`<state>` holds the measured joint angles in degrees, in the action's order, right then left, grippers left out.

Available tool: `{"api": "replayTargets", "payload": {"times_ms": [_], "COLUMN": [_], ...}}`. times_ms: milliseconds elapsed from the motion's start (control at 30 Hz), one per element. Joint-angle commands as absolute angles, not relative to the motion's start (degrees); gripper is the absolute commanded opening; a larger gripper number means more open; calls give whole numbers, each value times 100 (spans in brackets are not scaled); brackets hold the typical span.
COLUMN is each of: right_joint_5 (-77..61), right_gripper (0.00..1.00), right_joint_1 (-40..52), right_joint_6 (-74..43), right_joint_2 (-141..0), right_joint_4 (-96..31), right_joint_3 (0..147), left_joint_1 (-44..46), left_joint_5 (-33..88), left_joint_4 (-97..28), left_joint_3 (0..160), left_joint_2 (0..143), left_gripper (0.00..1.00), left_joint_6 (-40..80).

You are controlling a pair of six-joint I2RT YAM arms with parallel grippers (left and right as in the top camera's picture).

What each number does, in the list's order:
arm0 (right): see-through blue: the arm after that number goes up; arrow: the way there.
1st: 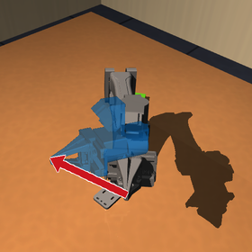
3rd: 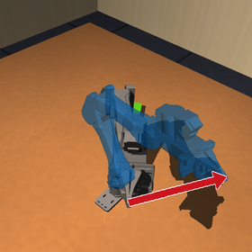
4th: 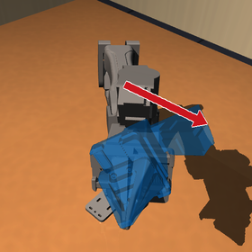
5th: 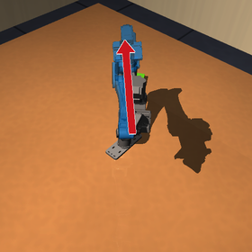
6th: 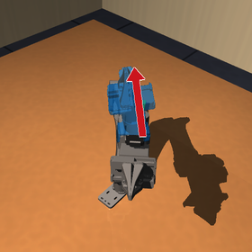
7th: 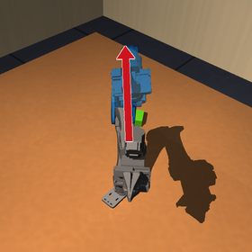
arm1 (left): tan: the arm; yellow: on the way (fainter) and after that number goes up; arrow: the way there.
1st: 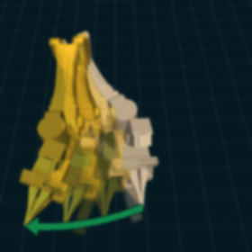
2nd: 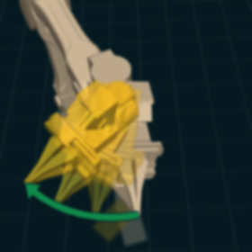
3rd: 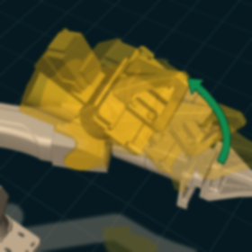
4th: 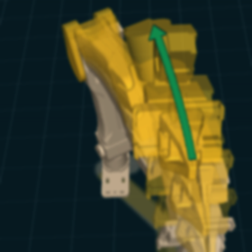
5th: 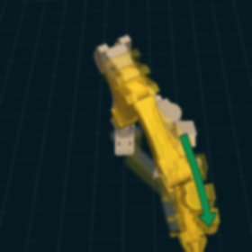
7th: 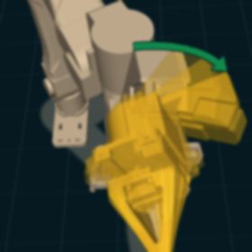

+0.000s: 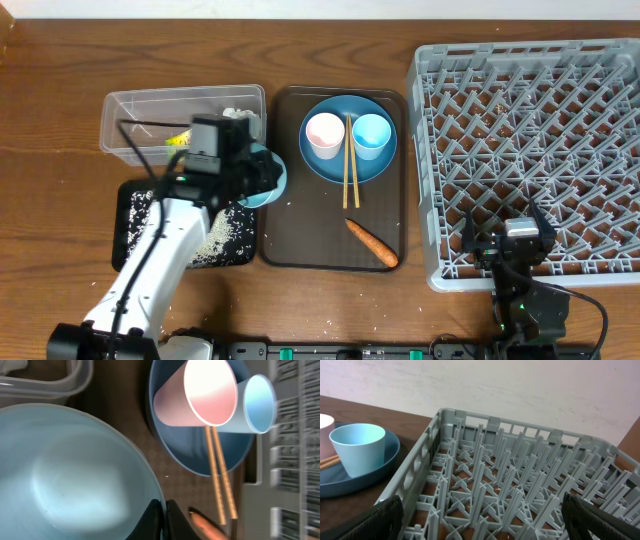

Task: Sort waste into correct bins and load items into the dishwasher rack
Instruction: 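Carry the empty bowl back and set it on the brown tray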

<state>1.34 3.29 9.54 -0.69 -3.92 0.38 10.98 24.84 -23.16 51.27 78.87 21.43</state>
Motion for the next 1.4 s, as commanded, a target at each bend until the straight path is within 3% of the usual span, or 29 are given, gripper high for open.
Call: {"api": "replayTargets", "payload": {"times_ms": [0, 533, 767, 933, 1000, 1033, 1200, 1367], "right_joint_5": [191, 191, 191, 191, 191, 191, 193, 191], "right_gripper": [99, 99, 99, 99, 99, 99, 99, 99], "right_joint_1": [222, 222, 222, 222, 222, 222, 222, 222], "right_joint_6": [972, 972, 972, 972, 974, 972, 972, 972], "right_joint_2": [-49, -49, -49, -49, -49, -49, -49, -49], "right_joint_4": [-412, -412, -412, -412, -412, -410, -412, -412], "right_joint_3": [30, 32, 32, 32, 32, 32, 32, 32], "left_joint_1": [1365, 2659, 2746, 2746, 2746, 2746, 2624, 2147], "left_joint_5": [1706, 1879, 1898, 1903, 1905, 1918, 1885, 854], "left_joint_4": [-2436, -2613, -2626, -2574, -2561, -2563, -2580, -3114], "left_joint_3": [5269, 5269, 5262, 5275, 5323, 5354, 5647, 6042], "left_joint_2": [7854, 8425, 8770, 8779, 8759, 8744, 8597, 8420], "left_gripper": [6, 6, 6, 17, 39, 45, 46, 45], "left_joint_6": [2244, 2283, 2283, 2283, 2283, 2283, 2034, 2025]}}
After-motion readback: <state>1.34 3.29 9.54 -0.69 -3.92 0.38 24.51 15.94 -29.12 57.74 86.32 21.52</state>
